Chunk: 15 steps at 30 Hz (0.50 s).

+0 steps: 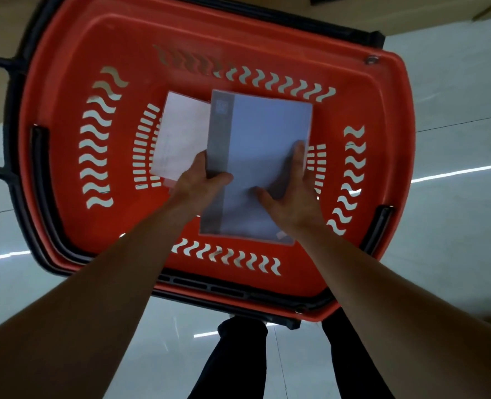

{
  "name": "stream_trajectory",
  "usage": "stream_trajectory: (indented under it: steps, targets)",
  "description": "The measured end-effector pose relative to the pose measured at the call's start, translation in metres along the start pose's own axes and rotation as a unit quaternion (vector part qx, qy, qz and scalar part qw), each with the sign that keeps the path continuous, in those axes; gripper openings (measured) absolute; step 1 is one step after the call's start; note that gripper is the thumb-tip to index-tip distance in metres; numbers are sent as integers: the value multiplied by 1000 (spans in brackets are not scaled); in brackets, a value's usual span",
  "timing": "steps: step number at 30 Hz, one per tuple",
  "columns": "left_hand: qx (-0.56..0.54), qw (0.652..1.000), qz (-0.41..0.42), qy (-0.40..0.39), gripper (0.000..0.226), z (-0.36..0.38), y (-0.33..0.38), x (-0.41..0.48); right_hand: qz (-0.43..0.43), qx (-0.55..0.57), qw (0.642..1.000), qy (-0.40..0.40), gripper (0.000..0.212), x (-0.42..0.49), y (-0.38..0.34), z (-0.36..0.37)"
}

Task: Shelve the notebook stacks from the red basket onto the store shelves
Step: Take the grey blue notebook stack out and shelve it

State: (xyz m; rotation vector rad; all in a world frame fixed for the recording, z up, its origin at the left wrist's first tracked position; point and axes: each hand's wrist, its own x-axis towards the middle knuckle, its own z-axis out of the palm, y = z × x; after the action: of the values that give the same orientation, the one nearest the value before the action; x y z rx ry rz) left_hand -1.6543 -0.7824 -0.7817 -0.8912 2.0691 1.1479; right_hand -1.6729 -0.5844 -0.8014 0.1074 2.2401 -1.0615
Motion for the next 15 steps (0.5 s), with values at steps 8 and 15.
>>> stream_trajectory:
  steps: [8, 15]
  targets:
    - [-19, 999, -18, 19, 73, -4, -2, 1, 15, 78, 996, 47, 111, 5, -10, 20]
    - [-9, 1000, 0, 26, 75, -2, -7, -2, 55, 142, 987, 51, 109, 11, -6, 17]
